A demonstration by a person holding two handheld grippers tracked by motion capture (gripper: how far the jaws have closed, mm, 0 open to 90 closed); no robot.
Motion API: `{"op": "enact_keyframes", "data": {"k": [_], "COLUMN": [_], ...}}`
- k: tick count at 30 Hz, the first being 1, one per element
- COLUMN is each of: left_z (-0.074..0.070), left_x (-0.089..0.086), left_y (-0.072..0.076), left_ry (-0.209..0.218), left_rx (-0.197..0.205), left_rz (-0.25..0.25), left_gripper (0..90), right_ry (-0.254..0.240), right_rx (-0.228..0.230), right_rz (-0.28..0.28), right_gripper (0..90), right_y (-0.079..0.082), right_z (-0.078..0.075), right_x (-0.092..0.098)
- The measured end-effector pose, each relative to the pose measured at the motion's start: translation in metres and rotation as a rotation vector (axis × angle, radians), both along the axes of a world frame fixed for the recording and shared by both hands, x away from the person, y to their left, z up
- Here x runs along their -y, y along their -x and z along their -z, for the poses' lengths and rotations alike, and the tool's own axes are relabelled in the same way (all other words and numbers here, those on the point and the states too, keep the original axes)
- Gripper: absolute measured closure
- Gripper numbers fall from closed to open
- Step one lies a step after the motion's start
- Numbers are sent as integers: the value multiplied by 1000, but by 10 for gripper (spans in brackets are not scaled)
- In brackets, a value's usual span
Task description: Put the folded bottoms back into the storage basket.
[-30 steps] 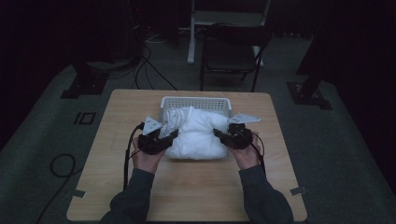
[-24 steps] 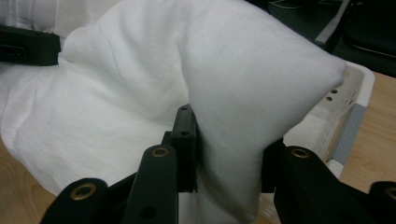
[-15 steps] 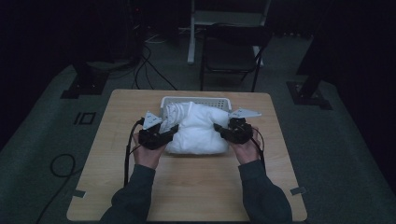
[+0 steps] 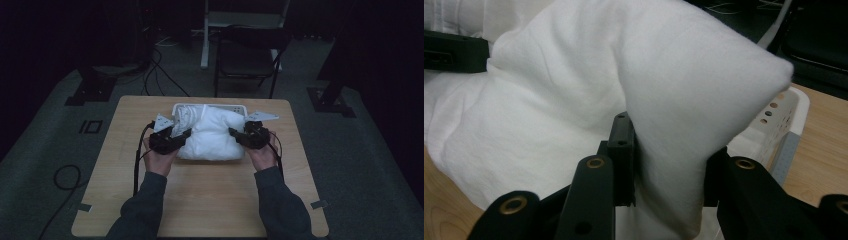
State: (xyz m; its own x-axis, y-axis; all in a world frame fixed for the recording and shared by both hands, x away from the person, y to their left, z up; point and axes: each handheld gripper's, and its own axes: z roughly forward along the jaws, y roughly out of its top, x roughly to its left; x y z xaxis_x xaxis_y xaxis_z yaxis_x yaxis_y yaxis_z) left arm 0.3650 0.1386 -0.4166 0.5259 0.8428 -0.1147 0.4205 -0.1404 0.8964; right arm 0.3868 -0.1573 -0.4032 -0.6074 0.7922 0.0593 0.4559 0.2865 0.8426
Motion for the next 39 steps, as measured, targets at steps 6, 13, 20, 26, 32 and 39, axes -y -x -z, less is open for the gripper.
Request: {"op": "enact_keyframes", "data": {"k": [6,13,20,26,32,39], "left_z": [0,2,3,5,8,5], "left_x": [1,2,4,8,9,12], "left_y": [-7,-16,-24,-33,-38,-46], "left_ry": [-4,-1,1,-5,1,-8], "left_rx": [-2,-11,-17,-28,-33,-31], "left_rz": [-3,-11,-21,-36,-47,-62], "left_gripper": [579,580,581,582,583,584], "right_ry": [1,8,18,13,17,20], "right_rx": [-7,-4,-5,-17,-21,-20], "right_rz": [7,19,29,49,60,75], "right_gripper": [695,696,696,697,697,697], "right_y": [-6,-14,-21,-28,-33,-41], "right_z": [-1,1,2,5,6,6], "right_x": [0,-2,-2,-2,-2,-3]}}
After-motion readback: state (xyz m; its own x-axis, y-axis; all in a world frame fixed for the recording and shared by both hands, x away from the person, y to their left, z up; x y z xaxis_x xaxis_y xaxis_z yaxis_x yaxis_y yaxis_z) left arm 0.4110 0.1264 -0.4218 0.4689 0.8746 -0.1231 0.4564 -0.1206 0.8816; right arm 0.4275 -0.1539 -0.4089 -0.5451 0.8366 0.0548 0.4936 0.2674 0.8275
